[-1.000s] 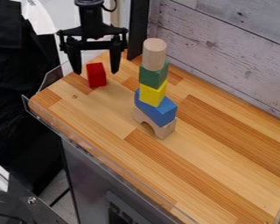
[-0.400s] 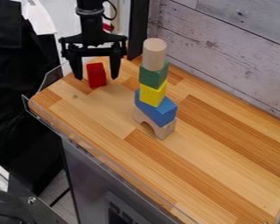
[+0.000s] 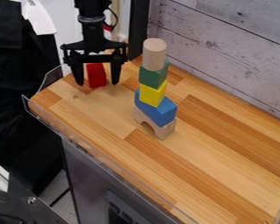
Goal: Put the red cube on top of the tower
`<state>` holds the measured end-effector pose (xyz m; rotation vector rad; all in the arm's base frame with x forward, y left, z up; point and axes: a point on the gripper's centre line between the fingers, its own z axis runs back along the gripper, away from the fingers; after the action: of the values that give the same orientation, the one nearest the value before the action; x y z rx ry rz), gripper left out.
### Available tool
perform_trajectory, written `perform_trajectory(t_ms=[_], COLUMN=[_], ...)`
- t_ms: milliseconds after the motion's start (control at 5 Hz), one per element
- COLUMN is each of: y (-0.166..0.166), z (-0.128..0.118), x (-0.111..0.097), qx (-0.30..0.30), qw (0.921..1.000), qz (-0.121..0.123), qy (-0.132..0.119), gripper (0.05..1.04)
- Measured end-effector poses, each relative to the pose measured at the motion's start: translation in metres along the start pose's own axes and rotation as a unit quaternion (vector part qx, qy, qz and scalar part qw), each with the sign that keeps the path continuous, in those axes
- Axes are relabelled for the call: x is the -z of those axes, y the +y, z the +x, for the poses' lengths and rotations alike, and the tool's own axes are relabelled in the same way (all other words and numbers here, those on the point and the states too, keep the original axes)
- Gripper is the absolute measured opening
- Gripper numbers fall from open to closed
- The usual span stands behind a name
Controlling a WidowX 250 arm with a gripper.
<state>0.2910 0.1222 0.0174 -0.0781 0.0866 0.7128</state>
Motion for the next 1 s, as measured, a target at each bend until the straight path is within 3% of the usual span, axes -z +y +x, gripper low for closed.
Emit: perform_trajectory(t_ms=[200,400,600,800,1000], y=[0.000,-0.002,-0.010,-0.008,-0.003], z=[-0.001,0.006,0.021,0.025,0.027], x=[0.002,0.002,-0.005,-0.005,-0.003], qx=[0.005,0.020,0.034,0.032,0.018], qw=[1.0000,0.9996,0.9976,0.9974,0.9979], qz=[-0.001,-0.005,-0.026,-0.021,-0.026], qy=[0.005,-0.017,-0.055,-0.061,-0.057], gripper=[0.998,0.998,0.998,0.964,0.686])
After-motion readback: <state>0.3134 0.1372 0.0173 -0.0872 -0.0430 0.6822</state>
